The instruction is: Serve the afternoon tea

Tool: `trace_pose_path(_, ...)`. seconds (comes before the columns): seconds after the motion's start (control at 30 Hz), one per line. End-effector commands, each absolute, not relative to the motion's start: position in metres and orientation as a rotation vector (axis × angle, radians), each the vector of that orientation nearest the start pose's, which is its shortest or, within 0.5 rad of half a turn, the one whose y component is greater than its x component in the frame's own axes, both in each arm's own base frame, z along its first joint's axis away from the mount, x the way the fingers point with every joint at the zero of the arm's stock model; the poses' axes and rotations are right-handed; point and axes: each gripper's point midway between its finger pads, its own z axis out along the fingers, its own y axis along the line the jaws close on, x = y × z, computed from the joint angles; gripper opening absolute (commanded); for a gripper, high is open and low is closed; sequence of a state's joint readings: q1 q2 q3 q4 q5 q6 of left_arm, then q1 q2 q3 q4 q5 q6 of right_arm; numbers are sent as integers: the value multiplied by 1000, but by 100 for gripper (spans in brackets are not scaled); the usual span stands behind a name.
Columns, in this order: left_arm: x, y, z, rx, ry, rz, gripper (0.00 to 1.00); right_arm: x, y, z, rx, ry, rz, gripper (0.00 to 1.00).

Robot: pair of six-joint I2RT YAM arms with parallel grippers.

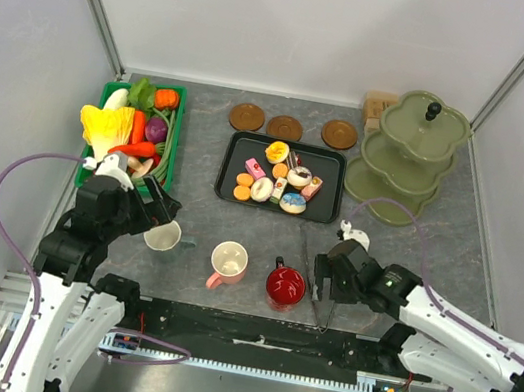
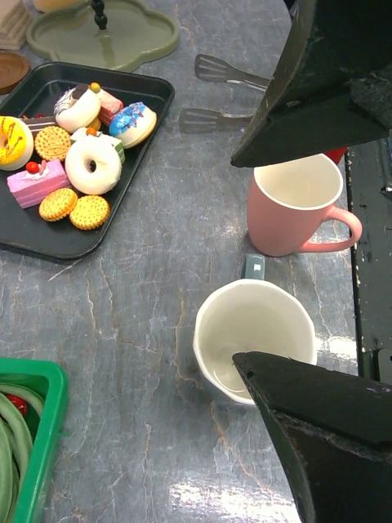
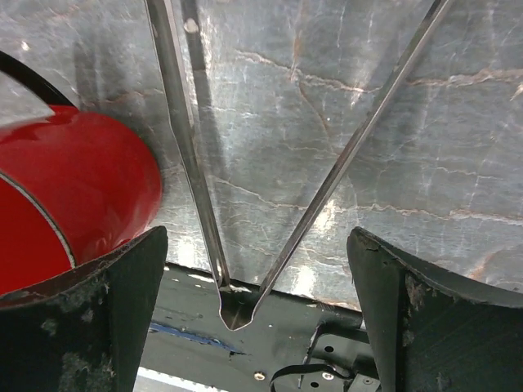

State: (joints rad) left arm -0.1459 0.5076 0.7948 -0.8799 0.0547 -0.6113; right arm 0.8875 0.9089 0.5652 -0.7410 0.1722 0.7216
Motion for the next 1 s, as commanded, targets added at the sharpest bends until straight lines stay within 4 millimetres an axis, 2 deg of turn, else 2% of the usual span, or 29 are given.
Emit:
trace_pose_path(0.0, 193, -62, 205, -426, 2138, -485, 99, 130, 159, 51, -167, 2655, 280, 98)
trace_pose_path(0.23, 194, -63, 204, -421, 2149, -489, 99, 123, 167, 39, -224, 2678, 283, 98)
trace_pose_path(0.37, 194, -63, 202, -423, 2158, -486, 99, 123, 163, 31, -216, 2692, 231, 98)
trace_pose_path(0.5, 195, -64, 201, -421, 2163, -486, 99, 128, 157, 26, -159, 2680, 159, 98)
trace_pose_path(0.63, 195, -64, 201, -423, 2163, -486, 99, 129, 159, 20, -184, 2671, 131, 98)
trace_pose_path(0.8, 195, -64, 201, -423, 2163, -486, 99, 132, 147, 13, -158, 2667, -33, 98)
trace_pose_path(0.97, 195, -64, 200, -421, 2168, -484, 99, 137, 154, 10, -142, 2645, 1, 98)
